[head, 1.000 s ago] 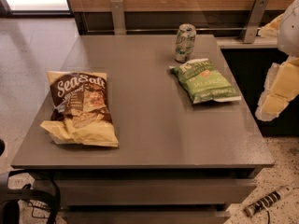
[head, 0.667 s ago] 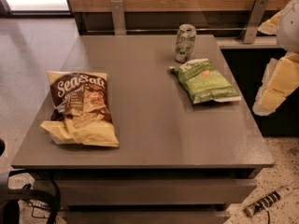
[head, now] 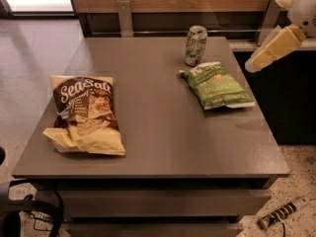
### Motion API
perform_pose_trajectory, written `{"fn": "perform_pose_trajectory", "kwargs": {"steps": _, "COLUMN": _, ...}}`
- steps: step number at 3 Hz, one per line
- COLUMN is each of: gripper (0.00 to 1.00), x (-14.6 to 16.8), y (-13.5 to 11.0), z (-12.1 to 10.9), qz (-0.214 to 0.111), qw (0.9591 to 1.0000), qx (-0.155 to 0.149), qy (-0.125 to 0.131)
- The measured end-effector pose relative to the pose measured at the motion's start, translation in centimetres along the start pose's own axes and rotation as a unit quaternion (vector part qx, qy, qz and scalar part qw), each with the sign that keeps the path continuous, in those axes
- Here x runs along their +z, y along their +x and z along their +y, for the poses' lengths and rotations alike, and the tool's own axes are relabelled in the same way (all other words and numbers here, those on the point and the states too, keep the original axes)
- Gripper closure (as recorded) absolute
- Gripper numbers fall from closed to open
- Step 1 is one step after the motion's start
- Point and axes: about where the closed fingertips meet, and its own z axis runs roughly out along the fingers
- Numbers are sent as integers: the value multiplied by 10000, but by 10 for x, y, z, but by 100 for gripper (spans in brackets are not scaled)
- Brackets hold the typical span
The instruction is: Move 7up can near brown chip bag
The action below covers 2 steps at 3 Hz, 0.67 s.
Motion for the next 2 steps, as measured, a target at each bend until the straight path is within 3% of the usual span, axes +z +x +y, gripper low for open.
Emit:
{"fn": "perform_pose_trajectory", "kwargs": {"steps": 1, "gripper": 0, "x": 19, "y": -11, "z": -31, "qz": -815, "qw": 9960, "qx": 272, "qy": 255}}
{"fn": "perform_pose_trajectory", "kwargs": {"steps": 2, "gripper": 0, "x": 31, "y": -18, "z": -44, "qz": -1232, "qw": 9897, "qx": 556, "qy": 471}}
